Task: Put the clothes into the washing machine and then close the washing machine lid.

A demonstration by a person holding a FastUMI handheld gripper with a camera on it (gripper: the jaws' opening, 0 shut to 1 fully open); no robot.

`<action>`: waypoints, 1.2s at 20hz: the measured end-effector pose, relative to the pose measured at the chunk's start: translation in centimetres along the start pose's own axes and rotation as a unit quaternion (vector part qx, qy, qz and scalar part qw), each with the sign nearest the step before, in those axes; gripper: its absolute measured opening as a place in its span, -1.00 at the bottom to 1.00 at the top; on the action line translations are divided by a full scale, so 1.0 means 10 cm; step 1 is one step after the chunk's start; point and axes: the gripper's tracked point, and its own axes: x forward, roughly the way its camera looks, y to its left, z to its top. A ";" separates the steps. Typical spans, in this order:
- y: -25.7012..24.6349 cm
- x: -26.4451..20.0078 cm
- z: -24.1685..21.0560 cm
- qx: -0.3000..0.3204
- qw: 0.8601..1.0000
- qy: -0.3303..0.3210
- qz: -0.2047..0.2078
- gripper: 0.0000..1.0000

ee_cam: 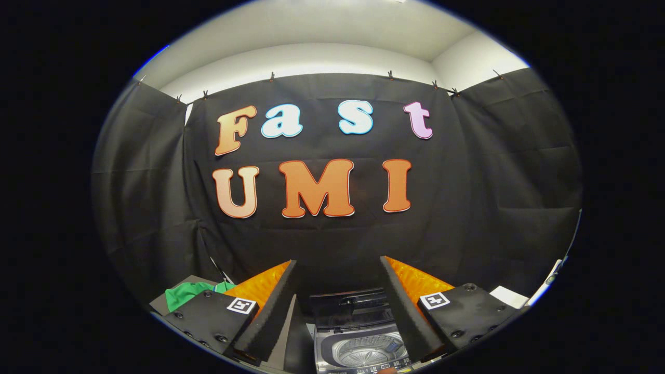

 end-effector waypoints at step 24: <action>2.26 0.11 -1.24 0.000 0.975 0.147 0.167 0.98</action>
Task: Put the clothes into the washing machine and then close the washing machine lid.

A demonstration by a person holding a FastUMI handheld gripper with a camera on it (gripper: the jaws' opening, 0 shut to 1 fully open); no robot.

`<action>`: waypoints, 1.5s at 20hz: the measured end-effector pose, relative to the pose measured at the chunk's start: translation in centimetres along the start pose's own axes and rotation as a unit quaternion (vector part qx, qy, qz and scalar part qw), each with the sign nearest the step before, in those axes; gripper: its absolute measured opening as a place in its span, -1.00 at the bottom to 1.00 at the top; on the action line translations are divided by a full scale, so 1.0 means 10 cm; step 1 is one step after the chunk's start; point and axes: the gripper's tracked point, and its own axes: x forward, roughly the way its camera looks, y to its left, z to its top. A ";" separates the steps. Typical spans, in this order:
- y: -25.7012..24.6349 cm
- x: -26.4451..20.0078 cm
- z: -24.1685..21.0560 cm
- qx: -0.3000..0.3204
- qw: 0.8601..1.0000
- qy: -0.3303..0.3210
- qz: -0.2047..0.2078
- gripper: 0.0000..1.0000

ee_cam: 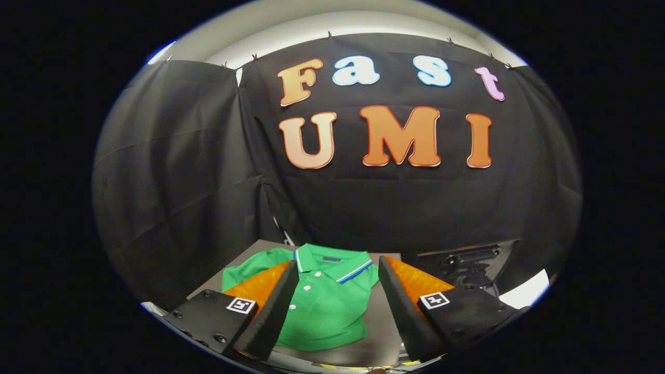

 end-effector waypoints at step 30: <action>0.61 0.51 -1.15 -0.086 0.977 0.180 0.068 -0.26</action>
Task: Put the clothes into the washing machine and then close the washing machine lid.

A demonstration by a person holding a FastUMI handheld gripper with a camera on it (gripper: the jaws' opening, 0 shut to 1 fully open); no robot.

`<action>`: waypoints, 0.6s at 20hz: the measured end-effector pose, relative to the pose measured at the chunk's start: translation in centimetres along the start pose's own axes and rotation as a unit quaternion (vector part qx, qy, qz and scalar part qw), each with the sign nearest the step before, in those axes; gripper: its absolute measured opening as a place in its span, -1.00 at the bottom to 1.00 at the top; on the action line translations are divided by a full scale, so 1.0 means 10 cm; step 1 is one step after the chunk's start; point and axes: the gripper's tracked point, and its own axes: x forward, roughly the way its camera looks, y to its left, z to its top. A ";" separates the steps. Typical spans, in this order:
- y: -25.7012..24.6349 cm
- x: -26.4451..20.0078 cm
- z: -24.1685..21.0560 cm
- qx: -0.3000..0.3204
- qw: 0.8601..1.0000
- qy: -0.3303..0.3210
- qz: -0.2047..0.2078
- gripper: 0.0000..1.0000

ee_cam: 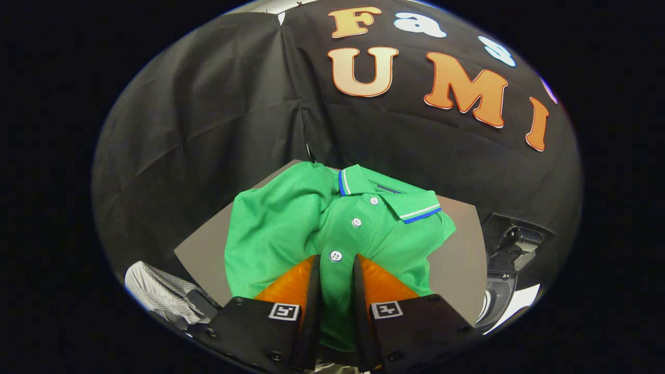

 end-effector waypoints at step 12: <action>-0.23 -0.11 0.02 0.040 0.999 -0.008 0.009 -0.63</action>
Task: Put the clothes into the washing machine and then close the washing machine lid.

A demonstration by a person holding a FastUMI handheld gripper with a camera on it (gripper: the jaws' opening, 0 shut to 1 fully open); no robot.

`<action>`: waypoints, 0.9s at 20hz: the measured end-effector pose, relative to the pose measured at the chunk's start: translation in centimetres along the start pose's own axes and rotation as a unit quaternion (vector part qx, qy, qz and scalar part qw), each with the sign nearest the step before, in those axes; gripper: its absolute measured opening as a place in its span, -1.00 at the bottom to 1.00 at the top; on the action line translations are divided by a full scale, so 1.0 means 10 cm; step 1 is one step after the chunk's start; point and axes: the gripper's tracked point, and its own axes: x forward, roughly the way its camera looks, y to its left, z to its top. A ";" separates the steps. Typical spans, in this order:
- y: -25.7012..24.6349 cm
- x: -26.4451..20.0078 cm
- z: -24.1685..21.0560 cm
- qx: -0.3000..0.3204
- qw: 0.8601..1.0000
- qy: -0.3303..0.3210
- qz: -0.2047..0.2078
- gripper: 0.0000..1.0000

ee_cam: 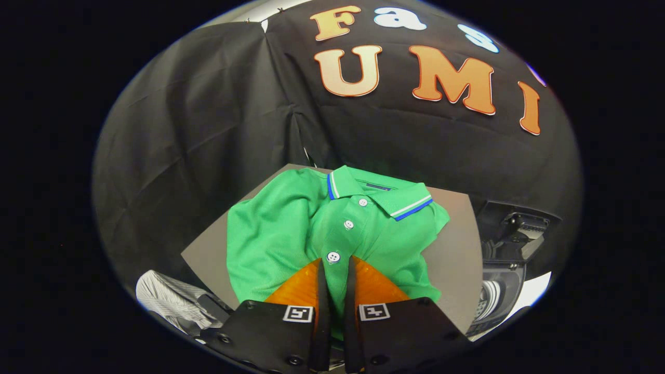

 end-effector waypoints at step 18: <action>-0.92 -1.04 0.81 0.067 0.989 -0.114 -0.063 -0.84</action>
